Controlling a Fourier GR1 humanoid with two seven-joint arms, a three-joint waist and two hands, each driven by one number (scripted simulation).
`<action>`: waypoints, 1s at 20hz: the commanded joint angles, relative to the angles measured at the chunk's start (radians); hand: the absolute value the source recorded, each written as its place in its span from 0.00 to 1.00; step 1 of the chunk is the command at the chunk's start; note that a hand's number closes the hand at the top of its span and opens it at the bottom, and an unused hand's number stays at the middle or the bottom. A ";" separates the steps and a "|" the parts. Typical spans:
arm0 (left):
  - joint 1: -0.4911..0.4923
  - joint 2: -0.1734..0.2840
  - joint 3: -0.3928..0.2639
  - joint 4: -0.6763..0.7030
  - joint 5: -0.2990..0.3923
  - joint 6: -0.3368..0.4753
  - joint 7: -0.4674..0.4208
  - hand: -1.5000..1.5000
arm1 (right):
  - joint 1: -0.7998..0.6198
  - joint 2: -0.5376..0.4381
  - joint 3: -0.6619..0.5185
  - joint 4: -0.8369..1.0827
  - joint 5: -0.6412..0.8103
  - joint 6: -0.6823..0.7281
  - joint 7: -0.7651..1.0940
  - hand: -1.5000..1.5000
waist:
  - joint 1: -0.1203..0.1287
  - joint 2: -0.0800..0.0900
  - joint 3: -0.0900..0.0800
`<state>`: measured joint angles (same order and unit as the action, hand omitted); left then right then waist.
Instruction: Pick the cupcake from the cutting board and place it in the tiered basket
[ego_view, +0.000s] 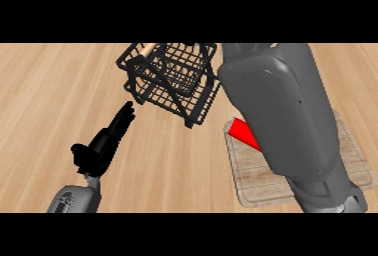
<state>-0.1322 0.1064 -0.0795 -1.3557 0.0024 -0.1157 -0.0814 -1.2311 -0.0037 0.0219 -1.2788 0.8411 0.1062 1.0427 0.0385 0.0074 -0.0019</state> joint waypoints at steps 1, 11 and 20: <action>-0.012 0.020 0.016 0.024 0.002 -0.020 -0.034 0.50 | -0.111 0.004 -0.029 0.264 -0.033 -0.138 -0.011 1.00 | 0.013 0.007 0.000; -0.028 -0.006 -0.009 -0.020 -0.015 0.001 0.037 0.50 | -0.263 0.003 -0.013 0.679 -0.184 -0.364 -0.200 1.00 | 0.036 0.011 0.000; -0.057 -0.033 -0.016 0.017 -0.005 -0.015 0.026 0.50 | -0.299 0.004 -0.038 0.791 -0.466 -0.530 -0.174 1.00 | 0.057 0.012 0.000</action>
<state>-0.1744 0.0765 -0.0959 -1.3348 -0.0112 -0.1228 -0.0783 -1.5352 -0.0021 0.0140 -0.5324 0.4881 -0.3612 0.8411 0.0867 0.0172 -0.0023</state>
